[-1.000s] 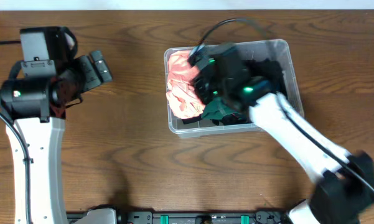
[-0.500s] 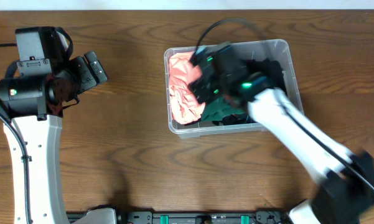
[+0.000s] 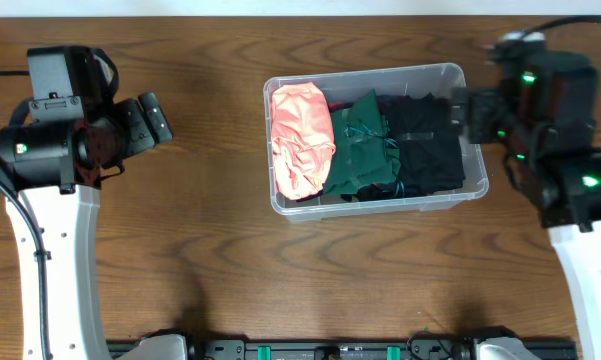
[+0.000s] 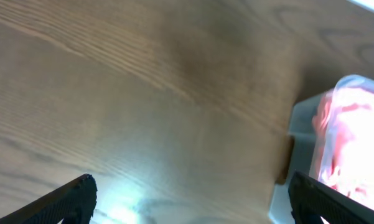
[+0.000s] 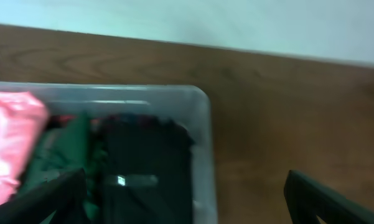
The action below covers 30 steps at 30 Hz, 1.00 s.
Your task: Pack container
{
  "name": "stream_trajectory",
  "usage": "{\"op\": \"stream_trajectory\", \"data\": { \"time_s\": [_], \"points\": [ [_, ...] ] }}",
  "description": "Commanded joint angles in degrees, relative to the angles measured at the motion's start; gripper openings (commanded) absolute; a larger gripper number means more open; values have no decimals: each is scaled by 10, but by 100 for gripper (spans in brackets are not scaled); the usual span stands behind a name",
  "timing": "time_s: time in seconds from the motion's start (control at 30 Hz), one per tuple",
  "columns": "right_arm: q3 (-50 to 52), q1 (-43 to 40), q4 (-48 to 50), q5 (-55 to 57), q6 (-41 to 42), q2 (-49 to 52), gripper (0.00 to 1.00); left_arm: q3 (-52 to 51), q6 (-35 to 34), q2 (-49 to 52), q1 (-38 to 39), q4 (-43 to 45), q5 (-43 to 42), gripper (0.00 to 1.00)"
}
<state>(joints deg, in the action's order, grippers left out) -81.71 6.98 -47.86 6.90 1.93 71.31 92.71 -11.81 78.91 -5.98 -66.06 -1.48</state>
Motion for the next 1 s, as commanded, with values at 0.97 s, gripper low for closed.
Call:
{"op": "stream_trajectory", "data": {
  "time_s": [0.97],
  "points": [
    [309,-66,-198,-38,34,-564,99,-348,28,-494,52,-23,5,98]
  ]
}}
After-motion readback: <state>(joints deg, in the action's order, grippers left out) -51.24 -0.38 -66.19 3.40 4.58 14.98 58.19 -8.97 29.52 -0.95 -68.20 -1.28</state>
